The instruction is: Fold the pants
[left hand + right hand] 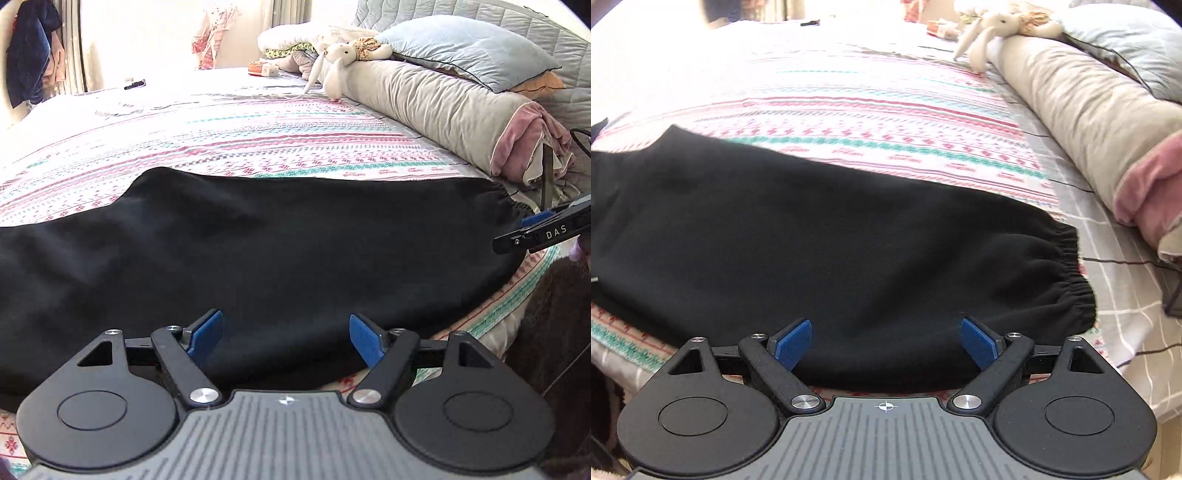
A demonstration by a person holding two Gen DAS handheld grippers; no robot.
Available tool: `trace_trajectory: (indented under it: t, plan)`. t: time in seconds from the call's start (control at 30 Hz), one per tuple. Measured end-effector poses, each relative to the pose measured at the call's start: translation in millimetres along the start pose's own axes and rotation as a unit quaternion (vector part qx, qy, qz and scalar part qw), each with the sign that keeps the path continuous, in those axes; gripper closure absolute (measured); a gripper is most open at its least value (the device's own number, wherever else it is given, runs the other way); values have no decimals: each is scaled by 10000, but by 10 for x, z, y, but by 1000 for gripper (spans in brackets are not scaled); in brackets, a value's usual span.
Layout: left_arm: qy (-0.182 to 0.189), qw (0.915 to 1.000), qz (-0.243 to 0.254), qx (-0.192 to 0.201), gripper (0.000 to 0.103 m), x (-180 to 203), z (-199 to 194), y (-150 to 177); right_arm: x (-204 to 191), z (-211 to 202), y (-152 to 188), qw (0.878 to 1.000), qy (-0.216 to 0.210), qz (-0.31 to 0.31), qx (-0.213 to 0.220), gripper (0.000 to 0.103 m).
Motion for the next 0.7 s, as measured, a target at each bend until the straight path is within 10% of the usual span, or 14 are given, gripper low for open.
trace_trajectory:
  t: [0.33, 0.7]
  plan:
    - [310, 9980, -546, -96, 0, 238, 392, -149, 825, 416, 38, 9942, 234, 784, -698, 14]
    - [258, 9974, -611, -267, 0, 361, 377, -57, 882, 836, -125, 9919, 41, 677, -1073, 14]
Point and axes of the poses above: each gripper's, at about its wrist camera, not at the fingertips, and z roughly the way its jaws point, x to its right, y to its underside, the point moved 4 cm from there along z, roughly the way its jaws point, and after that the axes turned 13 degrees about y, right-handed, at the moved point
